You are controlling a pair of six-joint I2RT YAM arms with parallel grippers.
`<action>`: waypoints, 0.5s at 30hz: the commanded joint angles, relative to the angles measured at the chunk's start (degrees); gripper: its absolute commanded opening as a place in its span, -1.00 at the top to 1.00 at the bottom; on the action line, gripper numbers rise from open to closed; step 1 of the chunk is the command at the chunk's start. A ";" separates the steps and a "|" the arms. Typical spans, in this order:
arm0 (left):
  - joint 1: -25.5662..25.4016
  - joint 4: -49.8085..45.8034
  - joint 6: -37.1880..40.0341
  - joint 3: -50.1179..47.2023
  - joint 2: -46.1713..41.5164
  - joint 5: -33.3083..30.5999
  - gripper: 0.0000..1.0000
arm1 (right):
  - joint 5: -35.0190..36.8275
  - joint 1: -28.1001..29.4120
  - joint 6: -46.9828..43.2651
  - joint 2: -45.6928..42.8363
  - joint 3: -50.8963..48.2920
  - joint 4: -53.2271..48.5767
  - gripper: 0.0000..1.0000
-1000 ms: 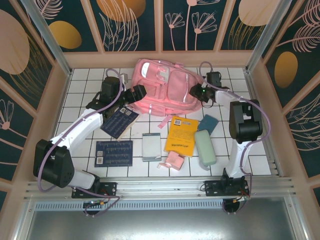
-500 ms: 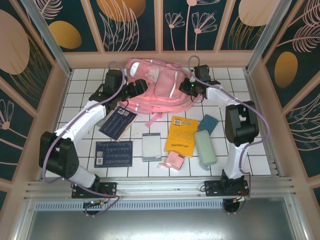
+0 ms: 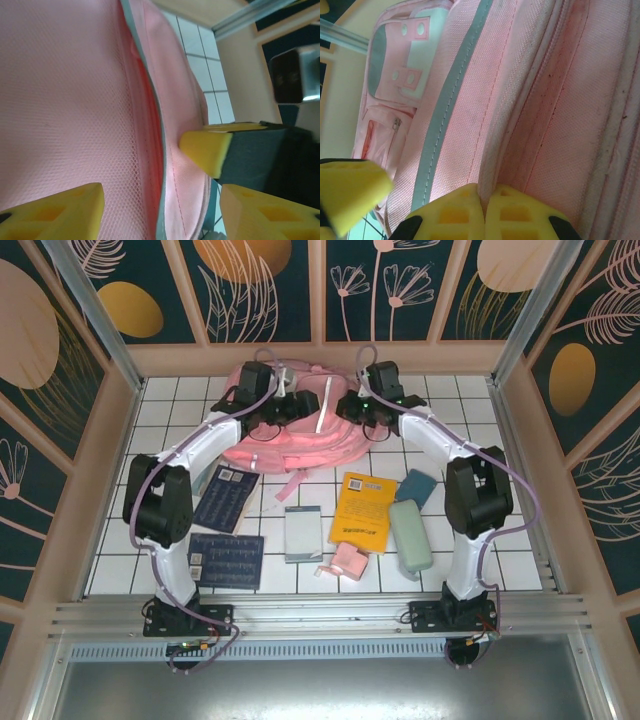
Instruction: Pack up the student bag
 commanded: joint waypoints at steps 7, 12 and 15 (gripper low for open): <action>-0.30 3.06 -1.43 4.97 6.26 8.45 -0.09 | -4.61 4.34 -0.31 -3.47 4.85 2.60 1.00; -0.31 3.32 -2.37 7.44 9.56 9.63 0.37 | -3.58 5.23 0.27 -1.97 6.43 2.40 1.00; -0.30 3.57 -2.17 8.97 10.44 10.07 0.98 | -2.47 5.24 1.32 -1.57 6.90 2.75 1.00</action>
